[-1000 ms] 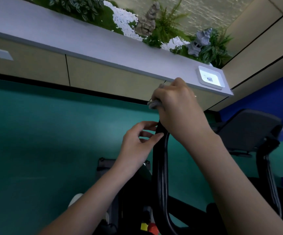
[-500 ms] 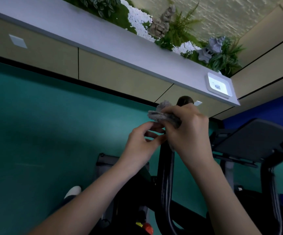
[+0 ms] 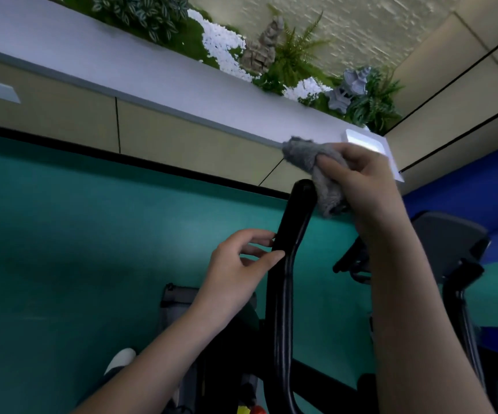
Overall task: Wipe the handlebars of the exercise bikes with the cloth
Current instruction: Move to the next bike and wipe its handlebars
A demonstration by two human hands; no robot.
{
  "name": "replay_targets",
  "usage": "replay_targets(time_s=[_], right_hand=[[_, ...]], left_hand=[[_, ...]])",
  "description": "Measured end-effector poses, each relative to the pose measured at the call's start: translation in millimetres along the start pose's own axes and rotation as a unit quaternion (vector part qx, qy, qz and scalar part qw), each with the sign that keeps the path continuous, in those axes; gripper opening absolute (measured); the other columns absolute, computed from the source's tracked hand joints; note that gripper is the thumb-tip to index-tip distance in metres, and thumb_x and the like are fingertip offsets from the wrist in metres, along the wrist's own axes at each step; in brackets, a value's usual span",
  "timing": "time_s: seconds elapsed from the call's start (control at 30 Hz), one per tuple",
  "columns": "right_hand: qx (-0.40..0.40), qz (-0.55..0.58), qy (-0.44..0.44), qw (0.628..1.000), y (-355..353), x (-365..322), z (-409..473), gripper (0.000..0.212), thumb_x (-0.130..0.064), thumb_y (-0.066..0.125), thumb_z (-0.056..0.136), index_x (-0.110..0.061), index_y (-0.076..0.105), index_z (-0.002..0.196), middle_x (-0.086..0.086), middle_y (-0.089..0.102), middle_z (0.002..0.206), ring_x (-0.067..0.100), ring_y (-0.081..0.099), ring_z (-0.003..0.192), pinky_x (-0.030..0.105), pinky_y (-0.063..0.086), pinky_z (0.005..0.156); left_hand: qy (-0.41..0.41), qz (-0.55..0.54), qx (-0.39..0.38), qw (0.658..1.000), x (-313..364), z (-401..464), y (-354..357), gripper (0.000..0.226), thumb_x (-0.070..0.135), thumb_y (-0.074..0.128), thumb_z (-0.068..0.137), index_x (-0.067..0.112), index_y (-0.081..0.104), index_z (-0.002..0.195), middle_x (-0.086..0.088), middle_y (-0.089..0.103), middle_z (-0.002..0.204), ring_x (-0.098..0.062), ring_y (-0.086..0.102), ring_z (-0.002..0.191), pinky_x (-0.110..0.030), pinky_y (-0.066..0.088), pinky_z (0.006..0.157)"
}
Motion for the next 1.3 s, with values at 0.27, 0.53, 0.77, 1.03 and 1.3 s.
replay_targets(time_s=[0.27,0.53,0.77,1.03,1.3], right_hand=[[-0.122,-0.059,0.070,0.988,2,28,-5,0.019,0.000,0.053,0.093,-0.012,0.067,0.092,0.016,0.066,0.087,0.024,0.061,0.078,0.035,0.049,0.072],[-0.169,-0.180,0.067,0.967,10,28,-8,0.018,0.005,0.056,0.087,-0.003,0.069,0.096,0.022,0.070,0.090,0.022,0.063,0.078,0.038,0.053,0.076],[0.029,-0.175,0.013,0.984,-8,9,-19,0.021,-0.003,0.058,0.086,-0.018,0.071,0.090,0.002,0.070,0.078,0.016,0.066,0.077,0.023,0.052,0.068],[0.204,-0.286,-0.061,0.934,16,2,-72,0.021,0.001,0.049,0.089,0.000,0.065,0.102,0.018,0.064,0.082,0.037,0.052,0.080,0.032,0.021,0.061],[0.225,-0.254,-0.058,0.939,24,9,-93,0.025,-0.002,0.051,0.092,0.000,0.063,0.114,0.010,0.065,0.085,0.029,0.054,0.086,0.028,0.034,0.066]], left_hand=[[0.008,0.015,-0.012,1.000,7,6,2,0.020,0.006,0.073,0.078,0.019,0.068,0.093,0.005,0.068,0.090,-0.005,0.061,0.075,-0.013,0.046,0.065],[0.013,0.022,-0.013,1.000,9,12,2,0.023,0.003,0.073,0.076,0.023,0.067,0.087,0.008,0.068,0.084,-0.006,0.061,0.071,-0.014,0.044,0.063],[0.027,0.027,-0.016,0.999,17,19,5,0.027,0.004,0.073,0.076,0.025,0.066,0.092,0.008,0.067,0.088,-0.011,0.062,0.073,-0.016,0.044,0.064],[0.037,0.036,-0.023,0.998,22,19,7,0.034,-0.002,0.069,0.078,0.028,0.062,0.091,0.004,0.065,0.091,-0.010,0.057,0.071,-0.031,0.048,0.070],[0.045,0.052,-0.037,0.997,25,21,6,0.032,-0.004,0.066,0.079,0.026,0.063,0.092,0.005,0.065,0.091,-0.007,0.058,0.069,-0.033,0.050,0.074]])
Point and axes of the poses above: each hand's wrist, its own z-axis towards the middle knuckle, its own y-axis out of the palm, x = y × z, the point moved 8 cm from there along z, towards the middle knuckle
